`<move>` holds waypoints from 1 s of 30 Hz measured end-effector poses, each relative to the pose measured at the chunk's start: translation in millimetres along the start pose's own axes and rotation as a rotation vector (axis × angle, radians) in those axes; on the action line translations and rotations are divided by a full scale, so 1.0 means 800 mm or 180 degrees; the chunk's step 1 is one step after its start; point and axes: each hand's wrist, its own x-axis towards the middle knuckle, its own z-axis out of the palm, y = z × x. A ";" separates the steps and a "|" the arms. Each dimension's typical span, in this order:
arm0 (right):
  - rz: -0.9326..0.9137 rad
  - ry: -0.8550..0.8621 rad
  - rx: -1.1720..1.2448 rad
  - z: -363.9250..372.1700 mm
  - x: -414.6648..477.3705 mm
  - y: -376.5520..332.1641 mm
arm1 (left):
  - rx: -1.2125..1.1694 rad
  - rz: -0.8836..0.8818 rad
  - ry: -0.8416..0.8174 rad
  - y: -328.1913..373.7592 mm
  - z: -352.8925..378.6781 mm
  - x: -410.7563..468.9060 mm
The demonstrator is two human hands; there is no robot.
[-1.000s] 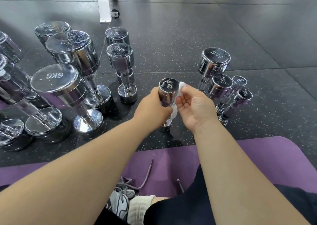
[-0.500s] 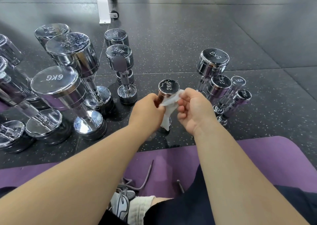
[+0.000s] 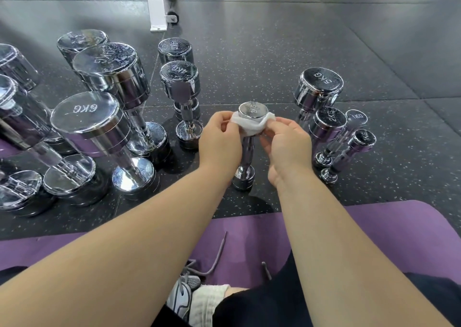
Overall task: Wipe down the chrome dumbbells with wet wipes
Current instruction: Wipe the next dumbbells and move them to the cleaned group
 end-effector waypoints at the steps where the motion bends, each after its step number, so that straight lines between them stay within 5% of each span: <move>1: 0.0003 0.0020 -0.0073 0.000 0.001 -0.001 | -0.0107 -0.0087 -0.0136 0.001 0.000 0.003; 6: 0.0059 -0.0036 0.0185 0.005 0.009 0.007 | 0.0028 -0.0074 -0.0856 0.004 -0.009 0.016; 11: 0.0113 0.0050 0.0378 0.004 0.011 0.018 | -0.0828 -0.0500 -0.0675 0.013 0.005 0.006; 17: -0.0339 0.0478 0.0174 0.001 0.008 0.024 | -0.1052 -0.0856 -0.0766 0.011 0.007 -0.001; 23: -0.0475 0.0274 -0.0091 0.003 -0.006 0.044 | -0.1301 -0.1034 -0.0996 0.025 0.004 -0.001; 30: -0.0666 -0.0292 -0.1240 -0.011 -0.004 0.046 | 0.0515 -0.0367 -0.1832 -0.001 -0.024 0.007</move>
